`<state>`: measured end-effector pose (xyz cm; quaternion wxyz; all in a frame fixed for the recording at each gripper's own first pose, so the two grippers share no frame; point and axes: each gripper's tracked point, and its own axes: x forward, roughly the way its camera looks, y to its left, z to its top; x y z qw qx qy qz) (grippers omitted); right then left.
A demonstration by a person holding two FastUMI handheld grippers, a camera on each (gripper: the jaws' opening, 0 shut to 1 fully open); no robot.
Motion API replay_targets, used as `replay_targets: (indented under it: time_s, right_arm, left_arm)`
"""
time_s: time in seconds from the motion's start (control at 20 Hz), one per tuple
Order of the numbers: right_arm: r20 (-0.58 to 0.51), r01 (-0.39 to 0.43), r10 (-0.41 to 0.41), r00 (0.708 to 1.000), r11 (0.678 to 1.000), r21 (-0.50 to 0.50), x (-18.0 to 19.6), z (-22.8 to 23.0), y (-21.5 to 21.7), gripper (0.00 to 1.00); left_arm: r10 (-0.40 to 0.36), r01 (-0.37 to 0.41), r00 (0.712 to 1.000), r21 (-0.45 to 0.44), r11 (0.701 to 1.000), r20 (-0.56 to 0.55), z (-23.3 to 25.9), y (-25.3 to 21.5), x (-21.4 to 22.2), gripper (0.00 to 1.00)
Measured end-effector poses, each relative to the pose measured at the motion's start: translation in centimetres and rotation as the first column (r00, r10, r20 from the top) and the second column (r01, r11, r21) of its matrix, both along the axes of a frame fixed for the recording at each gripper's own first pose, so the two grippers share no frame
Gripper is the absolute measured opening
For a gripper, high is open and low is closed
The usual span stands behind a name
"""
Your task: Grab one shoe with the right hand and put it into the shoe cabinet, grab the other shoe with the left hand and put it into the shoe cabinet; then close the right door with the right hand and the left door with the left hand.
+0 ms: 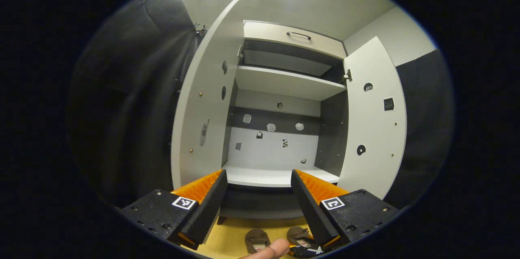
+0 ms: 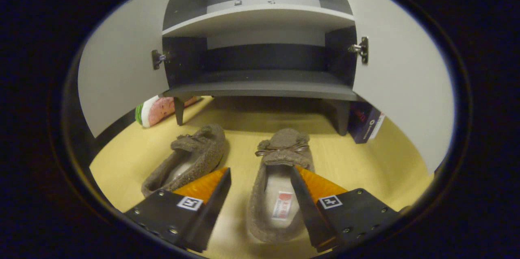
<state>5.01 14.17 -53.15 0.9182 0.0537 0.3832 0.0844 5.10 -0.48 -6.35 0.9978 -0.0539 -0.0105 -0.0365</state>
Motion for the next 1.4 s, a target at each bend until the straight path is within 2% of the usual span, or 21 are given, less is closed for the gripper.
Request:
replay_targets:
  time_s: [0.05,0.15,0.25,0.35,0.4,0.45,0.5,0.55,0.6,0.7,1.0,1.05,1.15,1.2,1.4]
  right_arm:
    - [-0.009,0.001,-0.001,1.000,1.000,0.024,0.4,-0.3,0.5,0.72]
    - [-0.012,0.013,-0.012,1.000,1.000,0.019,1.2,-0.8,0.8,0.70]
    - [-0.028,0.002,-0.002,1.000,1.000,0.009,1.4,-1.7,1.5,0.69]
    - [-0.024,-0.002,0.002,1.000,1.000,-0.007,1.8,-2.3,2.1,0.69]
    - [-0.014,-0.012,0.011,1.000,1.000,-0.027,2.2,-2.0,2.1,0.70]
    - [-0.026,0.047,-0.050,0.998,0.993,-0.109,2.8,-3.9,0.6,0.69]
    - [-0.039,0.079,-0.082,0.996,0.994,-0.080,2.7,-3.1,0.3,0.42]
    - [-0.051,0.056,-0.058,0.997,0.997,-0.044,2.5,-3.3,1.0,0.15]
    - [-0.044,0.048,-0.050,0.998,0.998,-0.039,3.0,-3.9,1.2,0.15]
    - [-0.045,0.030,-0.028,0.999,0.999,0.034,2.7,-3.5,1.7,0.04]
    - [0.045,0.070,-0.075,0.996,0.991,0.111,2.7,1.3,-0.7,0.04]
    - [0.057,0.057,-0.063,0.996,0.994,0.096,2.6,2.3,-0.9,0.04]
    - [0.106,0.041,-0.047,0.993,0.998,0.054,2.8,5.3,-1.6,0.04]
    - [0.132,0.032,-0.037,0.991,0.999,0.040,2.8,6.9,-1.8,0.04]
    - [0.236,0.020,-0.028,0.971,0.999,0.036,3.7,14.4,-2.6,0.04]
  left_arm:
    - [-0.011,0.011,1.000,0.010,1.000,0.011,0.1,-0.3,0.3,0.96]
    - [-0.018,0.018,1.000,0.035,0.999,0.015,-0.3,-0.8,0.9,0.96]
    - [0.035,-0.035,0.999,0.052,0.998,0.002,-1.0,0.0,1.3,0.96]
    - [0.025,-0.026,0.999,0.047,0.999,0.025,-0.6,-0.7,1.9,0.96]
    - [0.009,-0.011,0.999,0.069,0.998,0.034,-0.5,-0.9,2.5,0.96]
    - [0.003,-0.006,0.999,0.081,0.997,0.034,-0.7,-0.8,2.9,0.96]
    - [-0.006,0.003,0.999,0.077,0.997,0.041,-0.7,-1.0,3.3,0.96]
    - [-0.027,0.024,0.999,0.065,0.998,0.044,-1.0,-1.4,3.6,0.96]
    - [-0.055,0.053,0.998,0.055,0.997,0.039,-1.6,-1.8,4.0,0.96]
    - [-0.081,0.081,0.997,0.042,0.996,0.017,-3.0,-2.0,4.6,0.96]
    - [-0.132,0.132,0.991,0.034,0.991,-0.005,-5.6,-2.8,6.5,0.96]
    - [-0.139,0.139,0.990,0.032,0.990,-0.007,-5.9,-3.0,6.8,0.94]
    - [-0.151,0.152,0.988,0.037,0.988,-0.030,-6.6,-3.2,7.1,0.96]
    - [-0.150,0.150,0.989,0.036,0.988,-0.006,-6.1,-3.1,7.3,0.96]
    - [-0.148,0.147,0.989,0.045,0.988,0.017,-5.6,-2.7,7.7,0.96]
